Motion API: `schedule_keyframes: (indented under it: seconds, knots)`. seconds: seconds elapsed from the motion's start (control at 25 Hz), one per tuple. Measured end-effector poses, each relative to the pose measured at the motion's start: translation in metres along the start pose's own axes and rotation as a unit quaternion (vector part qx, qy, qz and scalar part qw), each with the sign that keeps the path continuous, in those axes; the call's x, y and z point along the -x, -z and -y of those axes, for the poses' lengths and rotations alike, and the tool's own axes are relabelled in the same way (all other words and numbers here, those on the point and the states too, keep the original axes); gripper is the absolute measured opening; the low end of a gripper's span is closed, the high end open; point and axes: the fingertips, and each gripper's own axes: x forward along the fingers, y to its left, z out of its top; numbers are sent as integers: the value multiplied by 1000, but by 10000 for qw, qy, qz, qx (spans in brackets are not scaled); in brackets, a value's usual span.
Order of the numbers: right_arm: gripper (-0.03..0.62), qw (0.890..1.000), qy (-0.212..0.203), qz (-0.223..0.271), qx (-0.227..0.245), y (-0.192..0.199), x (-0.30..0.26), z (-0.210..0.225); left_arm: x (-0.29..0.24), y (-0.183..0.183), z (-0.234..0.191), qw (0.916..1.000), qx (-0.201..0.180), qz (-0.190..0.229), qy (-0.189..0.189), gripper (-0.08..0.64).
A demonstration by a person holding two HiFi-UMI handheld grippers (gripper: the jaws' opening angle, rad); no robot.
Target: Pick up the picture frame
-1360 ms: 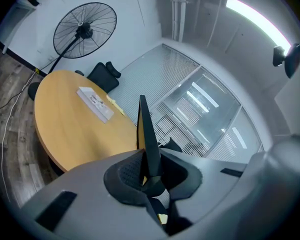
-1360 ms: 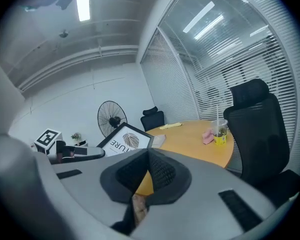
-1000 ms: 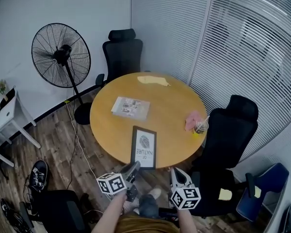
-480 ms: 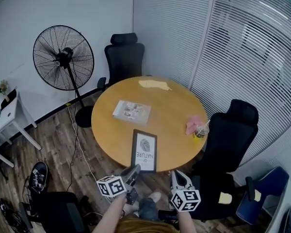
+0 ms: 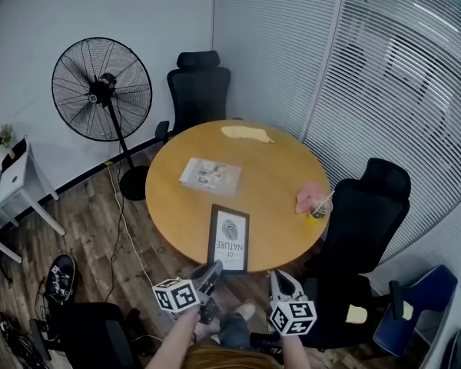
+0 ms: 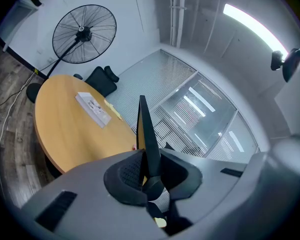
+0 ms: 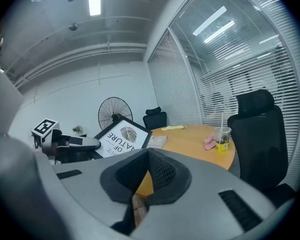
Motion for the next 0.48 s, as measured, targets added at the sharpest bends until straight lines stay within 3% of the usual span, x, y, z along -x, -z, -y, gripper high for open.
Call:
schedule_keyframes:
  seconds: [0.48]
  knots:
    - [12,9999,-80,69,-15,-2,0,-9,5,-2,-3,10000,-8,8,6,69]
